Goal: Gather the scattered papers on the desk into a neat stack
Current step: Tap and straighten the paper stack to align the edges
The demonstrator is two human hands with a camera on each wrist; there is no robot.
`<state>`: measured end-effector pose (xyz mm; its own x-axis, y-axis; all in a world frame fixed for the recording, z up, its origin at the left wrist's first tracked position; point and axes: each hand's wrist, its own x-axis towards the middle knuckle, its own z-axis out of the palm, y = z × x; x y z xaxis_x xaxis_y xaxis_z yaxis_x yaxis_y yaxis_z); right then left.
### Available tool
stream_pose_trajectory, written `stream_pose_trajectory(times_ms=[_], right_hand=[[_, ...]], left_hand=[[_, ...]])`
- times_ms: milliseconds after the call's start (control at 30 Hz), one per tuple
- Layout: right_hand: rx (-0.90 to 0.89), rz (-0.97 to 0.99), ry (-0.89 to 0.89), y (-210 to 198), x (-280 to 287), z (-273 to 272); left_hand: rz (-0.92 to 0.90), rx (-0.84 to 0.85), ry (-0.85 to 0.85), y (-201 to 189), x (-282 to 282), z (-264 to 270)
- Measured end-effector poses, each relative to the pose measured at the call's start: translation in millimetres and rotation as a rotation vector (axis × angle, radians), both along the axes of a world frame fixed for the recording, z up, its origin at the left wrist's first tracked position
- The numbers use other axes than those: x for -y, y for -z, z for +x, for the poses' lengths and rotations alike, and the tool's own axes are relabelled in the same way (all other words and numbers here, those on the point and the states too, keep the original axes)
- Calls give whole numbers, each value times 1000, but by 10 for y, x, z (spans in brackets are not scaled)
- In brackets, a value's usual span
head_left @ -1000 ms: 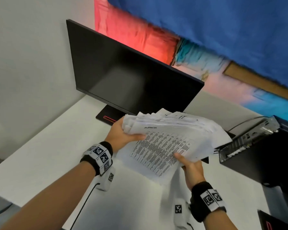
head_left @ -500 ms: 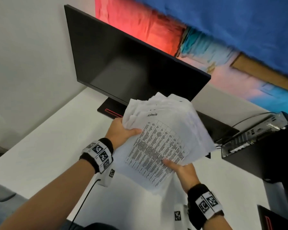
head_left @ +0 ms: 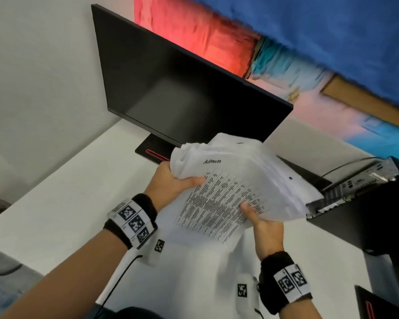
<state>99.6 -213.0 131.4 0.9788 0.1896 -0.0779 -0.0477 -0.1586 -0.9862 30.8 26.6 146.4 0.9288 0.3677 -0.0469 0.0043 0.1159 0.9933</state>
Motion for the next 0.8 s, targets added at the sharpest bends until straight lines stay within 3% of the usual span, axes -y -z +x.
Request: stream_pose_trajectory(times_ms=[133,267,400,500,567,633,700,800], right_hand=[[93,71,-42,-145,13,56],[-36,-12,-118,145,107,144],[-133,-55,-17,392,218,161],[-288,-112,99,531,338,86],[-476,64,90,605,393,17],[-609,347,25,612,375,15],[-594,517,-54,475,298,25],[-506,557,-39,204,261,130]], left_hand=[[-54,112,-84,-178,-10,-13],[14,33,-78,-95,14,82],[40,39,-167,-122,13,163],[-134,143,-251,-262,-182,144],[-343,216,-267,-288,-335,149],[-530,233,-171,-251,-428,159],[-611,187,-22,-178,-443,144],[-621,145,109,-38,-498,56]])
